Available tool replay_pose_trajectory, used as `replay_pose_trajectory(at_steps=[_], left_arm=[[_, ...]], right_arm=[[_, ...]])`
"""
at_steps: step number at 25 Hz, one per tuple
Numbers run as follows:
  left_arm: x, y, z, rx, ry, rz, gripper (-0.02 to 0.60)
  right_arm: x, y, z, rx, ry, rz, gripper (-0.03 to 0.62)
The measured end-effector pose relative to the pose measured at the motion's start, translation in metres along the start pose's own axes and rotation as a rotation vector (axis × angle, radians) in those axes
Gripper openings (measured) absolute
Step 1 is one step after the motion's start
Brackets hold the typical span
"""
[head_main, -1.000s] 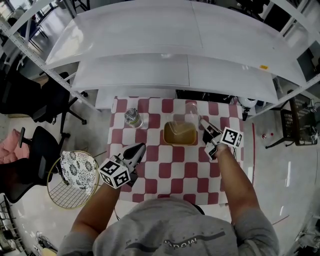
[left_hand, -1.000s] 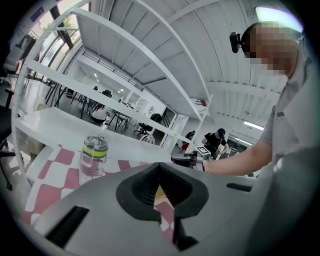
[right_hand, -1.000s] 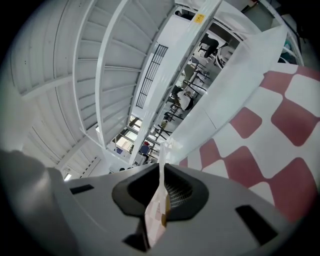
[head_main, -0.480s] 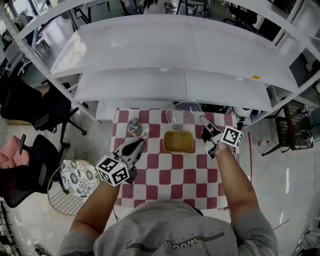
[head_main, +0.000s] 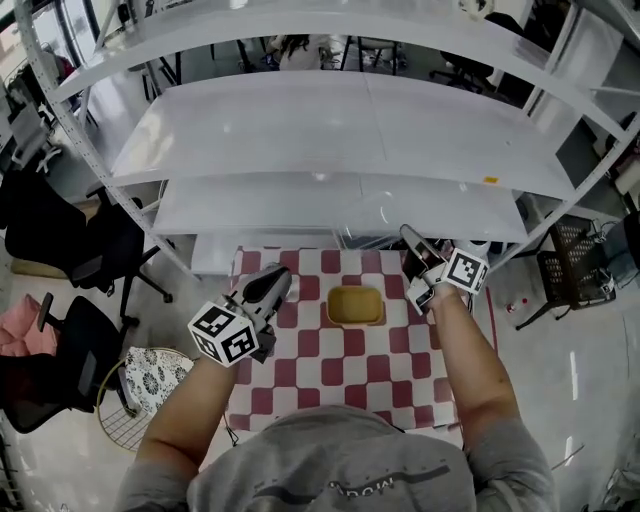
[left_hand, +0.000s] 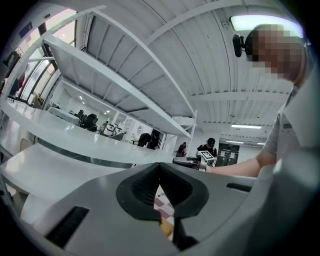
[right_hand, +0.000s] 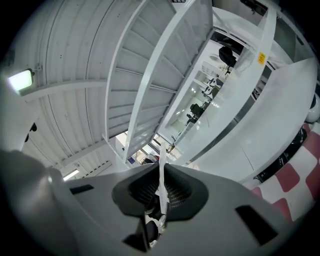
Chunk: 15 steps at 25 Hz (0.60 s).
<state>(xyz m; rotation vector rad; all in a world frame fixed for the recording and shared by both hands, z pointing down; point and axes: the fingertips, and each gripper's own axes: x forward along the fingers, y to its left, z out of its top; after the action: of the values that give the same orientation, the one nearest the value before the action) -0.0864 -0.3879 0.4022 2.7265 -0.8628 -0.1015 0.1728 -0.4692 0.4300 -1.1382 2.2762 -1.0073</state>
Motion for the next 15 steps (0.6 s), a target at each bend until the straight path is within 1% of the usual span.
replay_pose_trajectory(at_steps=[2,5,7,12,15], left_arm=[[0.000,-0.003,0.018,0.023,-0.020,-0.017,0.000],[0.000,-0.006,0.045,0.056,-0.049,-0.043,0.000],[0.000,-0.007,0.063,0.075,-0.066,-0.060,0.000],[-0.007,-0.017,0.105,0.114,-0.112,-0.106,0.000],[-0.014,-0.030,0.122,0.130,-0.133,-0.125,0.000]], right_arm=[[0.003,0.019,0.012,-0.019,-0.023,0.030,0.043],[0.003,0.040,0.029,-0.040,-0.056,0.024,0.043],[0.005,0.058,0.040,-0.066,-0.077,0.037,0.043],[0.007,0.114,0.060,-0.142,-0.123,0.095,0.043],[-0.003,0.145,0.066,-0.159,-0.147,0.129,0.043]])
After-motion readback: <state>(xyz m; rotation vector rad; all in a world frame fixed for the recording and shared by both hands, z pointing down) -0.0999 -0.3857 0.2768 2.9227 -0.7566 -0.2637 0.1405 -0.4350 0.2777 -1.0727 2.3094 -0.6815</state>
